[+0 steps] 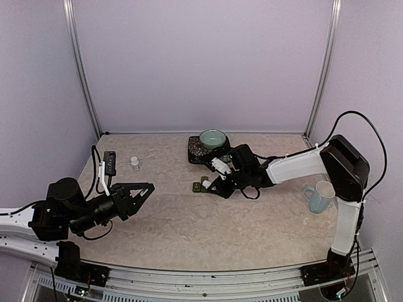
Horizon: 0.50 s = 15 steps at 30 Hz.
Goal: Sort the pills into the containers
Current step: Pour the pill into the compartment of the pill container.
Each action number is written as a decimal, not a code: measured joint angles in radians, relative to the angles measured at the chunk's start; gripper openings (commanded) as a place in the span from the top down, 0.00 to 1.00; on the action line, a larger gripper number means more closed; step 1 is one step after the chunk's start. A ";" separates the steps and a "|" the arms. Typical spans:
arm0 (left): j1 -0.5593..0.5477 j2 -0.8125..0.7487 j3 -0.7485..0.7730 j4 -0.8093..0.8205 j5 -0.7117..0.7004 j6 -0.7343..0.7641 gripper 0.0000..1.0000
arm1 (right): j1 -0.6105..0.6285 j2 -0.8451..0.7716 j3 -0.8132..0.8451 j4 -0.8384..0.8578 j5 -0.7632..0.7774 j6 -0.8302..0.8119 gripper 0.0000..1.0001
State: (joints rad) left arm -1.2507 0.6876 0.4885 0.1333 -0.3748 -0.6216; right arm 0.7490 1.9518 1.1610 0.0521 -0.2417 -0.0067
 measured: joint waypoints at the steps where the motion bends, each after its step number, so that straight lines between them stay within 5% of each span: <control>1: 0.000 0.000 0.000 0.000 0.000 0.000 0.72 | 0.000 0.003 0.003 -0.003 0.001 0.000 0.81; 15: 0.000 -0.003 -0.006 0.001 0.000 -0.003 0.72 | 0.000 0.020 0.034 -0.070 0.019 0.002 0.81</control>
State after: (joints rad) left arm -1.2507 0.6849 0.4820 0.1341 -0.3748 -0.6243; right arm 0.7494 1.9720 1.1954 -0.0181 -0.2222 -0.0051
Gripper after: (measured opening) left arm 0.281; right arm 0.231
